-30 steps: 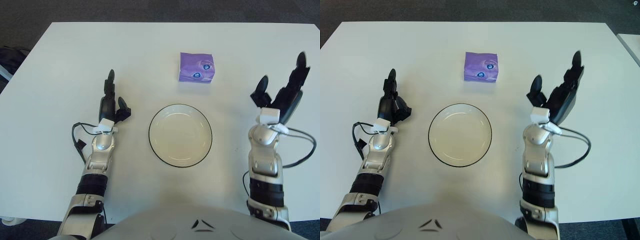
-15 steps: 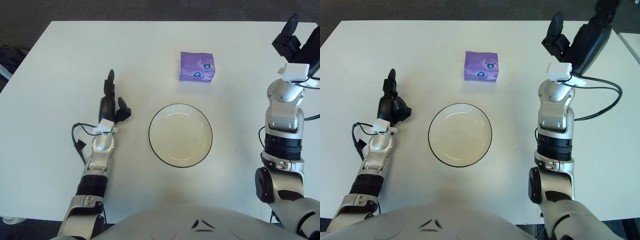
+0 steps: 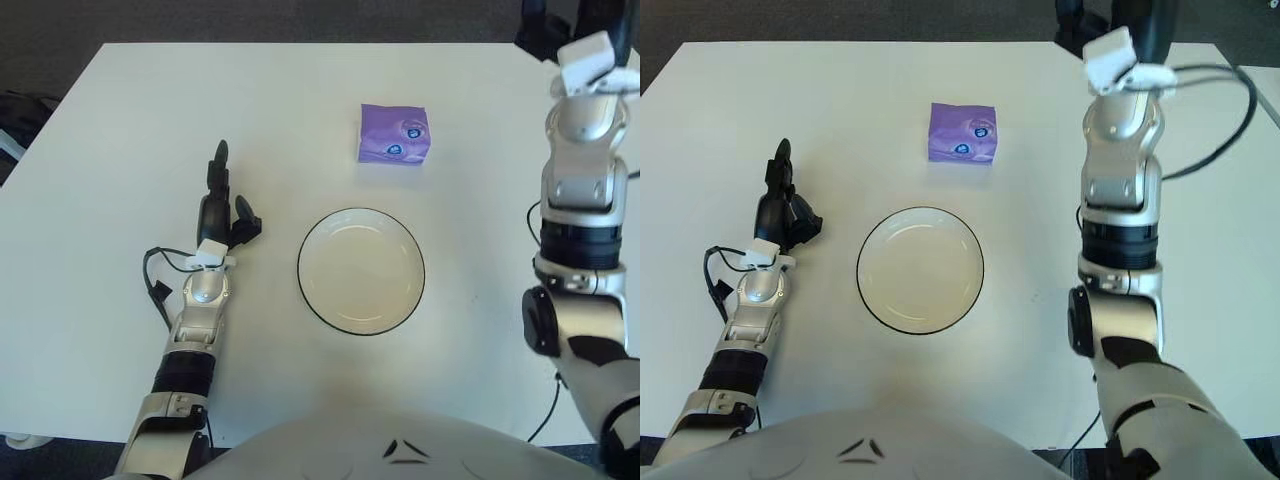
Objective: Put the tissue paper into the plate.
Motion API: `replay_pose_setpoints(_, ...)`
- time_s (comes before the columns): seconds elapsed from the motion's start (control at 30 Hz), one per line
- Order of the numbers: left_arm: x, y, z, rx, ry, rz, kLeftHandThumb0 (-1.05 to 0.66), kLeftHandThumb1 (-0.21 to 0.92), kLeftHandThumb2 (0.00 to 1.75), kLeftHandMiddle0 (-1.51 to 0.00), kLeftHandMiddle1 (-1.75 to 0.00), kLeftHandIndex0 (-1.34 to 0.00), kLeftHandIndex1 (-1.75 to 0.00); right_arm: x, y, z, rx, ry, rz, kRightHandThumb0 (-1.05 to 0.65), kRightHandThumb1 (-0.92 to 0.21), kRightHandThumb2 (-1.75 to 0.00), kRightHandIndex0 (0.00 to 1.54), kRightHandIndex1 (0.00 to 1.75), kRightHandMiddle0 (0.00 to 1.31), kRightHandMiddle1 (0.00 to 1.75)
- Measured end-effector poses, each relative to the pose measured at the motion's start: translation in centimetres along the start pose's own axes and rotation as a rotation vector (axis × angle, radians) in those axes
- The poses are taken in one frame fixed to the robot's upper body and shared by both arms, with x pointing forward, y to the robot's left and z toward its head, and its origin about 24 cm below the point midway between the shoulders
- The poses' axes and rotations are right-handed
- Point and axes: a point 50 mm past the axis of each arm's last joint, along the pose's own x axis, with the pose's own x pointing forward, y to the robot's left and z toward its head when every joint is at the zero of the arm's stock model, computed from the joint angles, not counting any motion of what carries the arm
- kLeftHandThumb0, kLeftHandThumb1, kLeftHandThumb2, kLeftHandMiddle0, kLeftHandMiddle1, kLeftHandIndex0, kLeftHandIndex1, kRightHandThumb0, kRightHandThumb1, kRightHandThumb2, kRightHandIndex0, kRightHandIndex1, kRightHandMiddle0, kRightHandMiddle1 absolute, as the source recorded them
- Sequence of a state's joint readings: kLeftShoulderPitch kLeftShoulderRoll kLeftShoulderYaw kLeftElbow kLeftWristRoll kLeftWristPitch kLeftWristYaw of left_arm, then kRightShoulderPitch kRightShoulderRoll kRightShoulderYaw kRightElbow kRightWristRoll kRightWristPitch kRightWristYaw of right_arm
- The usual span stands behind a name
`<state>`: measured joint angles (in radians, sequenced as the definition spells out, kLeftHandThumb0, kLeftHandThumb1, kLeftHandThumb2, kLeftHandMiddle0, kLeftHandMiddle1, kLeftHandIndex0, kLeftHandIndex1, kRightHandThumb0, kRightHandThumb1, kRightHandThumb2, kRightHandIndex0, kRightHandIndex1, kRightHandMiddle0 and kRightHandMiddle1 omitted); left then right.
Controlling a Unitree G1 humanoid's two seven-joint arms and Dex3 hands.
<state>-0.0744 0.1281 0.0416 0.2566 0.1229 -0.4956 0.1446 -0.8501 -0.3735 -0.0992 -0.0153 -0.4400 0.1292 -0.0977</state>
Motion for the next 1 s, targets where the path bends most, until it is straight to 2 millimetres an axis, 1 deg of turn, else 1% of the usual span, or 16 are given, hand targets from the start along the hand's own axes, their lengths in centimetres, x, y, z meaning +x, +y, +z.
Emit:
replay_pose_setpoints(0.07,0.0,0.0,0.0,0.001,0.002,0.0,-0.89,0.92,1.21,-0.02,0.0,0.0,-0.15,0.8,0.6,-0.1,-0.003,0.004,0.025,-0.9,-0.92,-0.8,0.03,0.01,0.0,0.0)
replay_pose_setpoints(0.13,0.1,0.0,0.1,0.001,-0.003,0.001,-0.89,0.92,1.21,-0.02,0.0,0.0,-0.15,1.4,1.3,-0.5,-0.01,0.029,0.05,-0.92,-0.92,-0.8,0.03,0.01,0.0,0.0)
replay_pose_setpoints(0.3,0.2,0.1,0.3,0.001,-0.012,0.001,-0.89,0.92,1.21,-0.02,0.0,0.0,-0.15,2.5,3.6,-2.0,-0.032,0.097,0.135,-0.95,-0.92,-0.79,0.03,0.01,0.0,0.0)
replay_pose_setpoints(0.4,0.2,0.1,0.3,0.002,-0.01,0.001,-0.89,0.92,1.21,-0.02,0.0,0.0,-0.15,3.0,4.8,-2.6,-0.06,0.094,0.2,-0.98,-0.92,-0.79,0.03,0.01,0.02,0.01)
replay_pose_setpoints(0.5,0.2,0.0,0.3,0.003,-0.007,0.0,-0.89,0.92,1.2,-0.02,0.0,0.0,-0.15,3.2,6.1,-2.9,-0.14,0.036,0.301,-1.02,-0.92,-0.83,0.03,0.01,0.03,0.02)
replay_pose_setpoints(0.67,0.2,0.0,0.0,0.007,0.017,-0.001,-0.89,0.92,1.2,-0.02,0.0,0.0,-0.16,3.1,8.2,-3.6,-0.342,-0.048,0.453,-1.04,-0.92,-0.88,0.02,0.0,0.01,0.01)
replay_pose_setpoints(0.8,0.2,0.0,-0.1,0.013,0.026,0.002,-0.89,0.92,1.2,-0.02,0.0,0.0,-0.17,3.3,9.2,-4.2,-0.455,-0.042,0.529,-1.05,-0.92,-0.91,0.0,0.0,0.0,0.0)
replay_pose_setpoints(1.0,0.2,0.0,-0.1,0.016,0.03,0.011,-0.89,0.92,1.19,-0.02,0.0,0.0,-0.18,4.1,9.5,-3.7,-0.527,-0.047,0.574,-1.05,-0.92,-0.9,0.0,0.0,0.0,0.0)
